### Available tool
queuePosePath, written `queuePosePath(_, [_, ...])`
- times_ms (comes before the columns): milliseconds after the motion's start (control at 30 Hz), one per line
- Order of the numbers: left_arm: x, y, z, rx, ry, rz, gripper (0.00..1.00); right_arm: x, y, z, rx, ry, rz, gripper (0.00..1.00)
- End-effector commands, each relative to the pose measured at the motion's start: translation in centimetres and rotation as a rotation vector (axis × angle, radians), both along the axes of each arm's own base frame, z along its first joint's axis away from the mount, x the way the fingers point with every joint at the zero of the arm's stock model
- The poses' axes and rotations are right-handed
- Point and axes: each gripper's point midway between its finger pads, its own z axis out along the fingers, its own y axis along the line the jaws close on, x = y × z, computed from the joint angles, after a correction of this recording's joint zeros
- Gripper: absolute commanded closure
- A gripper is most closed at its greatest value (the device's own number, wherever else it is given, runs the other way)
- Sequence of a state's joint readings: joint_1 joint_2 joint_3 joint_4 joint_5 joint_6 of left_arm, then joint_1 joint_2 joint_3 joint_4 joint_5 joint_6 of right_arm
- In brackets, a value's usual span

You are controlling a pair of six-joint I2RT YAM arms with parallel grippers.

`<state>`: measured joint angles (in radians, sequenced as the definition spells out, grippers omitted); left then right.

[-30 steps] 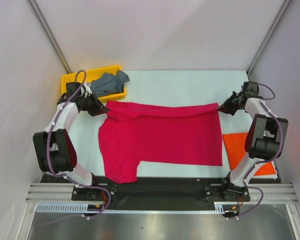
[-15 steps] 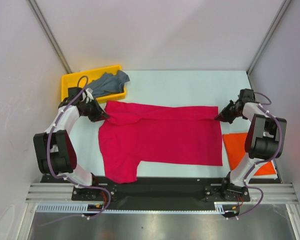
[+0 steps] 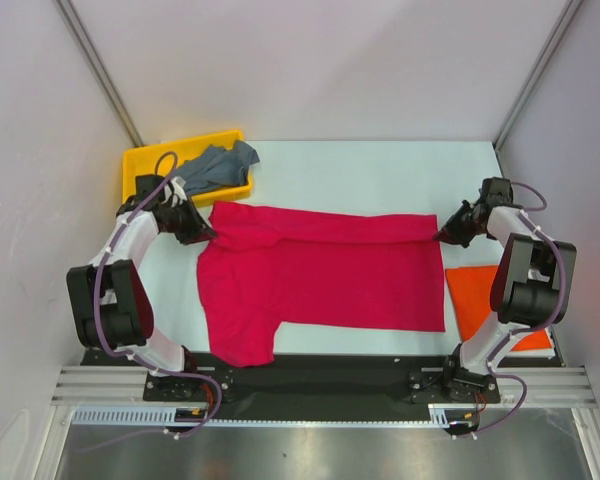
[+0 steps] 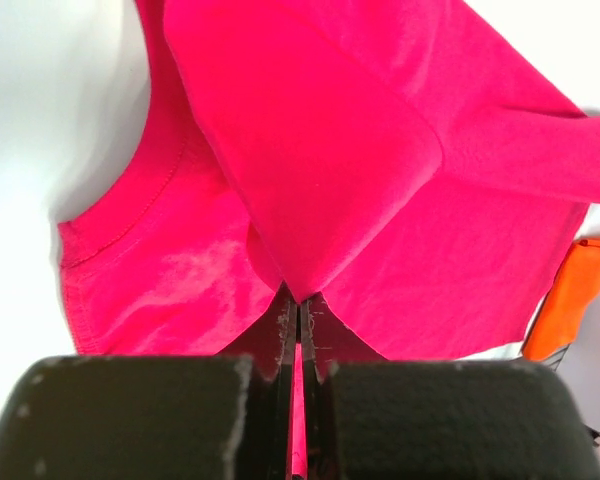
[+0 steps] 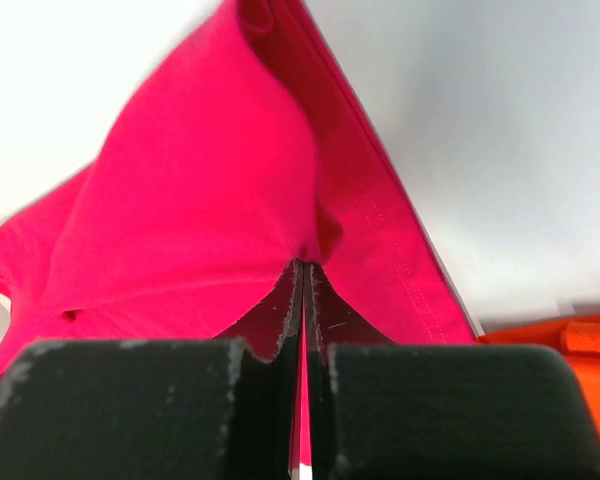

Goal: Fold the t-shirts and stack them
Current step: Fold the tshirt

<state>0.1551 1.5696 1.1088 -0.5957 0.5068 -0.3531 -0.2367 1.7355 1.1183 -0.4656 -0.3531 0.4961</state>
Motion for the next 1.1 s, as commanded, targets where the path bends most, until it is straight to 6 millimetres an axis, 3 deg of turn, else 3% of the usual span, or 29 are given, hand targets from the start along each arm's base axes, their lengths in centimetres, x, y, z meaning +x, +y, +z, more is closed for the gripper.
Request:
queuePosePath(0, [0.2, 1.1, 1.2, 0.041, -0.049, -0.001, 1.0, -0.1, -0.9, 1.1, -0.046, -0.027, 0.01, 1.0])
queuePosePath(267, [0.0, 0.7, 0.5, 0.005, -0.031, 0.004, 1.0, -0.1, -0.6, -0.6, -0.033, 0.006, 0.007, 1.0])
queuePosePath(333, [0.0, 0.6, 0.4, -0.002, -0.033, 0.0, 1.0, -0.3, -0.6, -1.0, -0.035, 0.027, 0.005, 0.89])
queuePosePath(400, [0.2, 0.5, 0.6, -0.008, -0.034, -0.002, 1.0, -0.6, -0.2, -1.0, -0.045, 0.043, 0.025, 0.7])
queuePosePath(467, [0.4, 0.4, 0.5, -0.017, -0.034, -0.005, 1.0, -0.3, 1.0, 0.7, -0.105, 0.001, 0.081, 0.57])
queuePosePath(533, [0.7, 0.4, 0.8, -0.019, -0.043, -0.005, 1.0, 0.6, 3.3, 2.3, -0.113, -0.077, 0.14, 0.51])
queuePosePath(567, [0.9, 0.4, 0.9, -0.019, -0.048, -0.003, 1.0, 0.6, 7.4, 3.2, -0.066, -0.124, 0.231, 0.47])
queuePosePath(600, [0.9, 0.4, 1.0, -0.023, -0.05, -0.002, 1.0, 2.1, 10.3, 5.3, -0.043, -0.268, 0.297, 0.46])
queuePosePath(667, [1.2, 0.4, 1.4, -0.026, -0.066, 0.004, 1.0, 2.0, 16.9, 7.1, 0.051, -0.4, 0.443, 0.4])
queuePosePath(700, [1.4, 0.4, 1.6, -0.029, -0.075, 0.006, 1.0, 2.0, 22.3, 8.0, 0.125, -0.502, 0.538, 0.39])
queuePosePath(733, [1.5, 0.3, 1.9, -0.033, -0.084, 0.008, 1.0, 1.4, 25.1, 8.2, 0.178, -0.519, 0.595, 0.39])
queuePosePath(767, [1.5, 0.3, 2.2, -0.039, -0.088, 0.013, 1.0, 1.2, 27.1, 8.0, 0.208, -0.515, 0.612, 0.39])
queuePosePath(800, [1.6, 0.2, 2.5, -0.041, -0.097, 0.016, 1.0, 1.6, 29.2, 9.1, 0.263, -0.588, 0.627, 0.39])
queuePosePath(833, [1.8, 0.1, 2.9, -0.05, -0.114, 0.014, 1.0, 0.3, 32.4, 7.8, 0.348, -0.539, 0.655, 0.39])
queuePosePath(900, [2.3, 0.1, 3.9, -0.056, -0.145, 0.026, 1.0, -0.1, 35.6, 8.5, 0.428, -0.592, 0.689, 0.39])
queuePosePath(933, [2.7, 0.1, 4.2, -0.059, -0.166, 0.029, 1.0, -0.9, 37.8, 7.2, 0.477, -0.544, 0.708, 0.39])
queuePosePath(1000, [3.4, 0.1, 4.7, -0.066, -0.186, 0.036, 1.0, -1.3, 40.1, 6.9, 0.522, -0.554, 0.724, 0.39])
queuePosePath(1067, [4.4, 0.2, 5.3, -0.072, -0.224, 0.038, 1.0, -2.1, 42.3, 5.2, 0.553, -0.504, 0.705, 0.39])
